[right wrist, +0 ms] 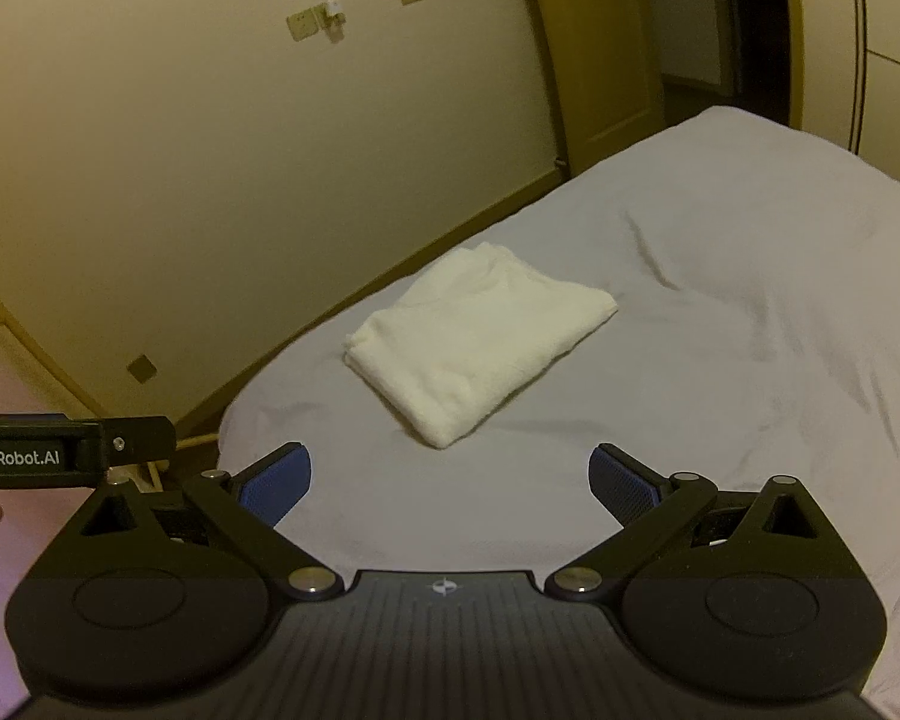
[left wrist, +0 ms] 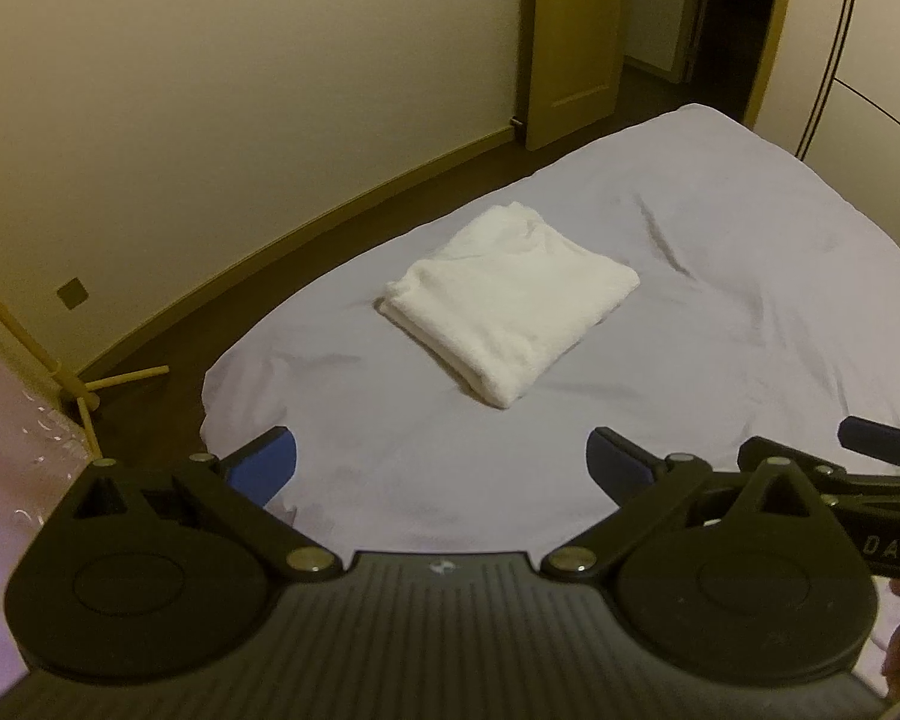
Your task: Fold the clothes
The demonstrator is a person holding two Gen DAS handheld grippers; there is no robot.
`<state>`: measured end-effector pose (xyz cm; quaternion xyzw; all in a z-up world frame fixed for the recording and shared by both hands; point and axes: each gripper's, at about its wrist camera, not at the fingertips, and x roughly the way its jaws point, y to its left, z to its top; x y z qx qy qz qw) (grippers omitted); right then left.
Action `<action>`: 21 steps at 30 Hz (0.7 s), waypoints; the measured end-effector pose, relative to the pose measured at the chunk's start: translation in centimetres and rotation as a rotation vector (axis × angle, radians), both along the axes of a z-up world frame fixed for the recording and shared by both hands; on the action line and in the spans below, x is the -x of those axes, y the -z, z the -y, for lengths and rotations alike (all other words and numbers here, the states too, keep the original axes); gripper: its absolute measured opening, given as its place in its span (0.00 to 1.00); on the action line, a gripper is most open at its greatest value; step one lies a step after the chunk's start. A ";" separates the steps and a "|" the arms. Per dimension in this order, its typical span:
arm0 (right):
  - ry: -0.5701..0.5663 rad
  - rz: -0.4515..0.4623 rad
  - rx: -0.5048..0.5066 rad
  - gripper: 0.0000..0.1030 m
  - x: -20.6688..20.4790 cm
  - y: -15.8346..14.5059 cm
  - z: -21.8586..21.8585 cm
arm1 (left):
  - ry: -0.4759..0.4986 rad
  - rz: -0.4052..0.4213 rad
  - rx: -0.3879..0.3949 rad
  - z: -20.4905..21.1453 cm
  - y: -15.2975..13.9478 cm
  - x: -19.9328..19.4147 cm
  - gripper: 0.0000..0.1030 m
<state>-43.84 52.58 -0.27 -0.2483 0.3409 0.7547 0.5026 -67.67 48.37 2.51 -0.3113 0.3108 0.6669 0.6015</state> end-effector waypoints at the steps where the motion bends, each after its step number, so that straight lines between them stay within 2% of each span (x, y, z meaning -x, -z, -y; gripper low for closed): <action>1: -0.002 0.026 0.004 0.99 0.0 0.0 -0.1 | -0.005 -0.002 -0.004 0.1 0.0 -0.2 0.99; 6: -0.022 0.145 0.007 0.99 0.1 0.2 -0.5 | -0.022 -0.048 -0.028 0.6 -0.1 -1.5 0.99; 10: -0.027 0.189 -0.003 0.99 0.2 0.3 -1.0 | -0.024 -0.119 -0.031 0.5 0.1 -3.0 0.99; 13: -0.014 0.217 -0.019 0.99 0.3 0.2 -1.5 | -0.018 -0.127 -0.025 0.3 0.3 -3.6 0.99; 17: 0.045 0.232 -0.035 0.99 -0.2 0.2 -2.4 | -0.025 -0.106 -0.006 -0.3 0.7 -3.6 0.99; 21: 0.103 0.159 0.005 0.99 -1.8 0.4 -3.5 | -0.034 -0.099 0.015 -1.0 1.4 -3.4 0.99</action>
